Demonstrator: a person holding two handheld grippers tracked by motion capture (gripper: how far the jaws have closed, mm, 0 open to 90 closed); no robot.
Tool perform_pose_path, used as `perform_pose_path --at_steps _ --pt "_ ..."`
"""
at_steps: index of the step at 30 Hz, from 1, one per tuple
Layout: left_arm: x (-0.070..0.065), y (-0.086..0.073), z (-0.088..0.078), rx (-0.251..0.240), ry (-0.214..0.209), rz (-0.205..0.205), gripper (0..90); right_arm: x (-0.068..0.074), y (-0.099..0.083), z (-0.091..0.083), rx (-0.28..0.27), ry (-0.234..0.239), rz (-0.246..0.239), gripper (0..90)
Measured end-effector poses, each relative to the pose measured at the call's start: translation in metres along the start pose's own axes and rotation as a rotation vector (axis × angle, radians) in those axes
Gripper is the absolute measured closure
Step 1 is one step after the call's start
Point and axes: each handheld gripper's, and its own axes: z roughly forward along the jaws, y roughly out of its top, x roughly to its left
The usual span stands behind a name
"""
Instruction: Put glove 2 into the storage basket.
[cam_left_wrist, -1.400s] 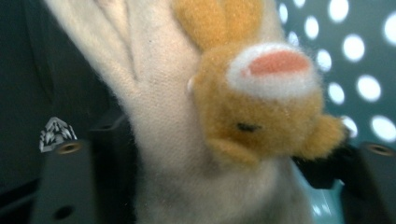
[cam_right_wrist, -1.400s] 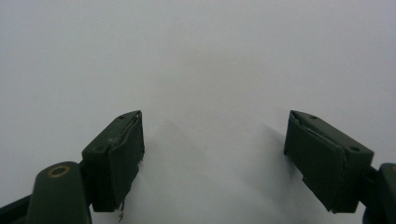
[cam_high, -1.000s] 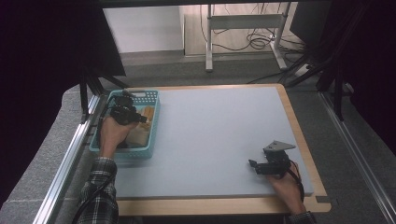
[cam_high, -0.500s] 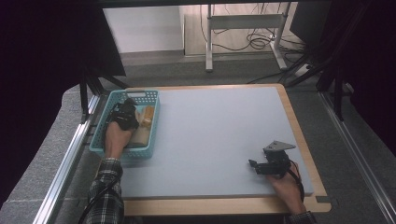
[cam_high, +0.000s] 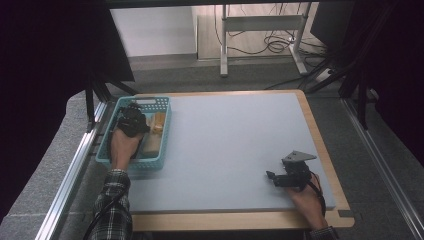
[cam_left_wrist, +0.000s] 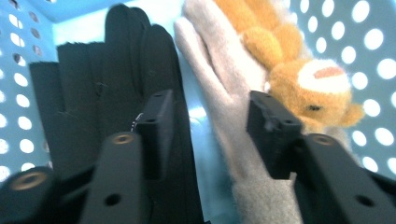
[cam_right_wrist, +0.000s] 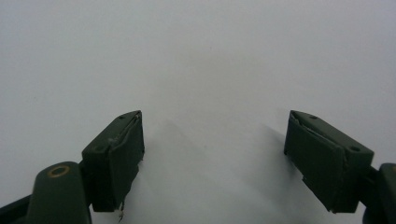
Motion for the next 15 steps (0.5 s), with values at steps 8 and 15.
perform_pose_path --at_steps 8,15 --pt "0.006 -0.005 -0.008 -0.076 -0.041 -0.022 24.9 0.000 0.000 0.000 0.000 0.000 0.000 19.3" --pt "0.013 -0.011 -0.024 -0.165 -0.125 -0.050 8.8 0.000 0.000 0.000 0.000 0.000 -0.001 19.3"
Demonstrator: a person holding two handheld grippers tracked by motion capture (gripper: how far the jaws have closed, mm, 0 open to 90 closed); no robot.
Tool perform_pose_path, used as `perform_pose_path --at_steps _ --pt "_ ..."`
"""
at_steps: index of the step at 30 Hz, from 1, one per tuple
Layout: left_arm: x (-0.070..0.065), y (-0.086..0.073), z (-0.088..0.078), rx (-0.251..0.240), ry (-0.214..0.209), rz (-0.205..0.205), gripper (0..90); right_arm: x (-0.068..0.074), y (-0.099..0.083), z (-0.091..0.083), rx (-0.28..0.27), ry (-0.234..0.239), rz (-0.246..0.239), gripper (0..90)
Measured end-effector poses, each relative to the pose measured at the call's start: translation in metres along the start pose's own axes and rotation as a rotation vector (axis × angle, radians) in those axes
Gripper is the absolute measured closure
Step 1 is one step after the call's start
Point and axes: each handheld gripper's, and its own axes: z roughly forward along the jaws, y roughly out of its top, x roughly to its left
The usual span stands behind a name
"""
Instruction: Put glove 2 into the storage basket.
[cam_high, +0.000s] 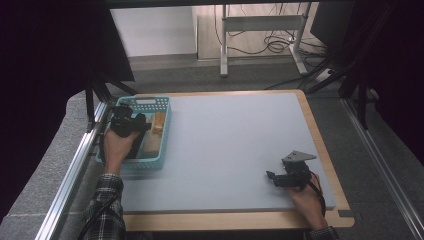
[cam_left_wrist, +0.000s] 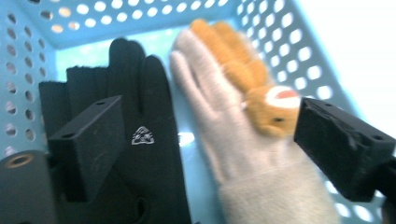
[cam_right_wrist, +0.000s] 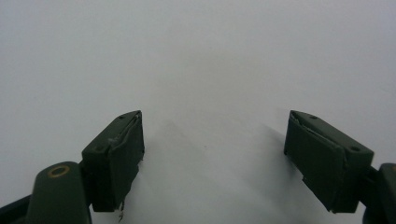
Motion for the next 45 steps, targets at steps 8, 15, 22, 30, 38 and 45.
perform_pose_path --at_steps 8,15,22,30,38,45 --pt "-0.003 -0.005 -0.011 -0.016 -0.006 0.031 5.5 0.000 0.000 0.000 0.000 0.000 0.000 19.3" --pt "-0.006 -0.008 -0.016 -0.022 -0.016 0.067 4.4 0.000 0.000 0.000 0.000 0.000 0.000 19.3" --pt "-0.012 -0.008 -0.024 -0.046 -0.033 0.095 4.0 0.000 0.000 0.000 0.000 -0.001 0.000 19.3" --pt "-0.018 -0.011 -0.031 -0.068 -0.068 0.124 3.1 0.000 0.000 0.000 0.001 -0.001 0.000 19.3" --pt "-0.021 -0.016 -0.034 -0.066 -0.106 0.135 1.3 0.000 0.000 0.000 0.001 -0.001 0.001 19.3" --pt "-0.026 -0.019 -0.041 -0.098 -0.133 0.135 0.4 0.000 0.000 0.000 0.001 -0.001 0.000 19.3"
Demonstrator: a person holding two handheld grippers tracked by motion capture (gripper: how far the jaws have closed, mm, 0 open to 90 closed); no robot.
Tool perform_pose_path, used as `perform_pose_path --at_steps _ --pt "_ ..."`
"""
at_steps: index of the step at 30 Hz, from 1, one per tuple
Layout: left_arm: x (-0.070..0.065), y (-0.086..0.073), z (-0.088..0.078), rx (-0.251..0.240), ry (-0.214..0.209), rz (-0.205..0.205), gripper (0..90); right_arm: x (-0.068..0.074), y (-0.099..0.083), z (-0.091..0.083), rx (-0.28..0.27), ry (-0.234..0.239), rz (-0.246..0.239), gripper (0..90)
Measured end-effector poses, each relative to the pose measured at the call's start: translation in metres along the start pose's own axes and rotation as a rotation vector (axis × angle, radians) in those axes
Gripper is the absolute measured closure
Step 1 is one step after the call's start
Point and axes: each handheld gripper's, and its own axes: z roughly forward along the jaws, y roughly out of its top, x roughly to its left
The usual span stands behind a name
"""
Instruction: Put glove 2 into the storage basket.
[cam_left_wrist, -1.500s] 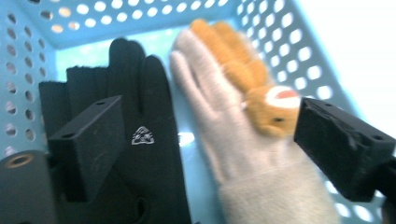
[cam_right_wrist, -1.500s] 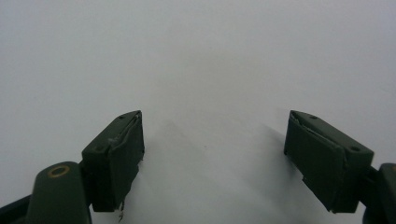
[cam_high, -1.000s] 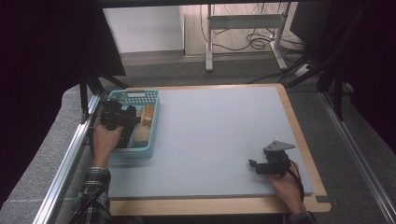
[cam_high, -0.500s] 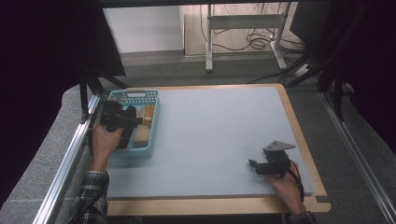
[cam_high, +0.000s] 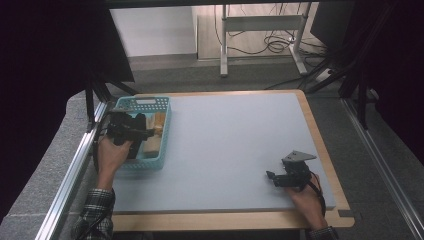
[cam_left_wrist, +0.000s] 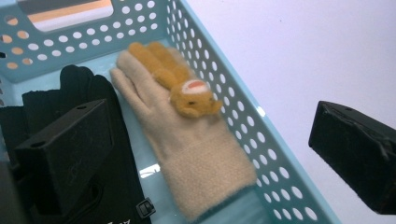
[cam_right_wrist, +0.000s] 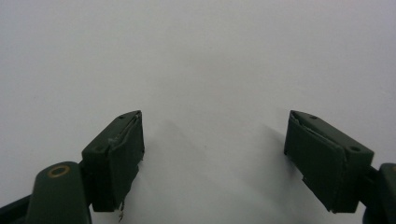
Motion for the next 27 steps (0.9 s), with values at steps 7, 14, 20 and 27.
perform_pose_path --at_steps 7,14,20,27 --pt "-0.010 -0.003 -0.004 -0.020 -0.027 0.024 0.5 0.000 0.000 0.000 0.000 0.000 0.000 19.3" --pt "-0.021 -0.007 -0.003 -0.031 -0.045 0.055 0.4 0.000 0.000 0.000 0.000 0.000 0.000 19.3" --pt "-0.031 -0.010 -0.004 -0.034 -0.067 0.076 0.5 0.000 0.000 0.000 0.000 0.000 0.000 19.3" --pt "-0.046 -0.014 -0.004 -0.037 -0.092 0.099 0.9 0.000 0.000 0.000 0.000 0.001 0.000 19.3"
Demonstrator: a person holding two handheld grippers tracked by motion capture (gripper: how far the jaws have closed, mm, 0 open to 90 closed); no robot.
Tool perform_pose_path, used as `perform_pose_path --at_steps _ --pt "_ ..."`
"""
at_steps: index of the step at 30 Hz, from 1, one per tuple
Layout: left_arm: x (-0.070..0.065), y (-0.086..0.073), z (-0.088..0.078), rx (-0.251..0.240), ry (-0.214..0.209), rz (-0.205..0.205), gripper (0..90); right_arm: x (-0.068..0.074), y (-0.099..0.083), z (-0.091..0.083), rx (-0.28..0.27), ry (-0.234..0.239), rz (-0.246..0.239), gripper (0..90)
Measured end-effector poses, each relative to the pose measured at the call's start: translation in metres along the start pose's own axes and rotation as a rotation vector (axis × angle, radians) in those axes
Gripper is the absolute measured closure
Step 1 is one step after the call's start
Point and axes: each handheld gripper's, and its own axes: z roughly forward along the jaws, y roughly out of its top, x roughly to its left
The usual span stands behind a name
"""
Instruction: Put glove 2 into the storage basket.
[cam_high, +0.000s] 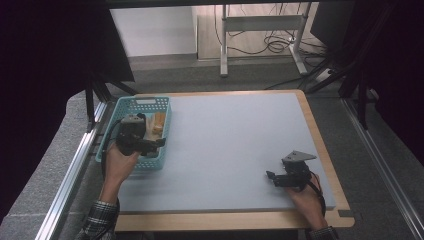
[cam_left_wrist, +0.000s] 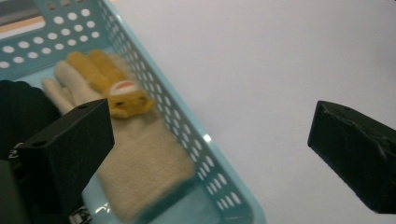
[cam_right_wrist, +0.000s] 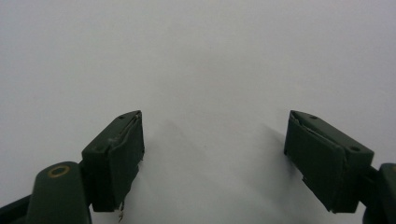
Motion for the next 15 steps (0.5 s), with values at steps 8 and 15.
perform_pose_path --at_steps 8,15 --pt "-0.019 -0.005 0.003 -0.006 -0.023 0.029 1.1 0.000 0.000 0.000 0.000 -0.001 0.000 19.3" --pt "-0.034 -0.009 0.008 -0.007 -0.050 0.048 1.2 0.000 0.000 0.000 0.000 0.000 -0.001 19.3"
